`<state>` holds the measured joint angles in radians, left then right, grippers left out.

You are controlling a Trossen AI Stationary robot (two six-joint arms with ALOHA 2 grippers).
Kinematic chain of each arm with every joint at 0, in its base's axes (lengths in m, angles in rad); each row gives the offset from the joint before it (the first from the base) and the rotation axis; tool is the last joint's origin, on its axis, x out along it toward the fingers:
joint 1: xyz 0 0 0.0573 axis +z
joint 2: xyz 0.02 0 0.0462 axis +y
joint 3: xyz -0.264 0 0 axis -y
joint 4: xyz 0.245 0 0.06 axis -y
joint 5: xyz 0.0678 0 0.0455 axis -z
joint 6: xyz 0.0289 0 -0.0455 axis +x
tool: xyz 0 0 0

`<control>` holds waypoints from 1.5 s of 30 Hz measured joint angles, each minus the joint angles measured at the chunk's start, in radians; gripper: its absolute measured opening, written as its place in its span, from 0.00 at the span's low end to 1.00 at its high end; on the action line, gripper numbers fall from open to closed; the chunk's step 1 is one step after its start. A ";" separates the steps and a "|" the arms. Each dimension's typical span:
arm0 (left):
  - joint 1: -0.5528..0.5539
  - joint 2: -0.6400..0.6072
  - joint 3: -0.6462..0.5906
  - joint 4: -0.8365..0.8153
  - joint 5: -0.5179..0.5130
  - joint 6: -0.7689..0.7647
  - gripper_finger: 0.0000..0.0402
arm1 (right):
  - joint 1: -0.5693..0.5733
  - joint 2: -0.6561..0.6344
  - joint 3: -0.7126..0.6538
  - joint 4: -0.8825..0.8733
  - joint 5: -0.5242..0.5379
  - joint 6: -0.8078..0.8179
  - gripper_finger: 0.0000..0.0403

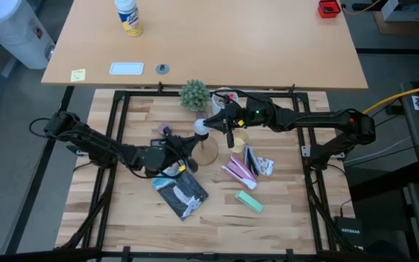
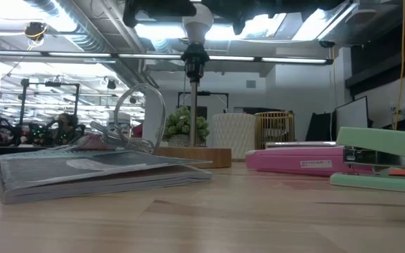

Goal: Screw lightbulb
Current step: Insert the lightbulb into the lamp

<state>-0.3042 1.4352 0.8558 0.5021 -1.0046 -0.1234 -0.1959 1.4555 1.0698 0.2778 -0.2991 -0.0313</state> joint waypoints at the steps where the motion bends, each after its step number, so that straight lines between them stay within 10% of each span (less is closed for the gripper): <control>1: 0.004 0.000 0.000 0.000 0.000 0.000 0.00 | 0.000 0.000 0.000 -0.002 0.000 0.000 0.11; 20: 0.021 0.000 0.000 0.002 -0.201 0.053 0.00 | 0.000 -0.002 0.001 -0.026 -0.035 -0.001 0.11; 38: 0.011 -0.031 0.000 0.248 -0.198 0.340 0.00 | 0.001 -0.001 0.001 -0.026 -0.035 0.000 0.11; 45: -0.045 -0.031 0.000 0.158 -0.096 0.219 0.00 | 0.001 0.000 0.000 -0.013 -0.034 0.000 0.11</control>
<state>-0.3494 1.4044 0.8562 0.6601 -1.1003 0.0958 -0.1951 1.4555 1.0698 0.2650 -0.3326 -0.0315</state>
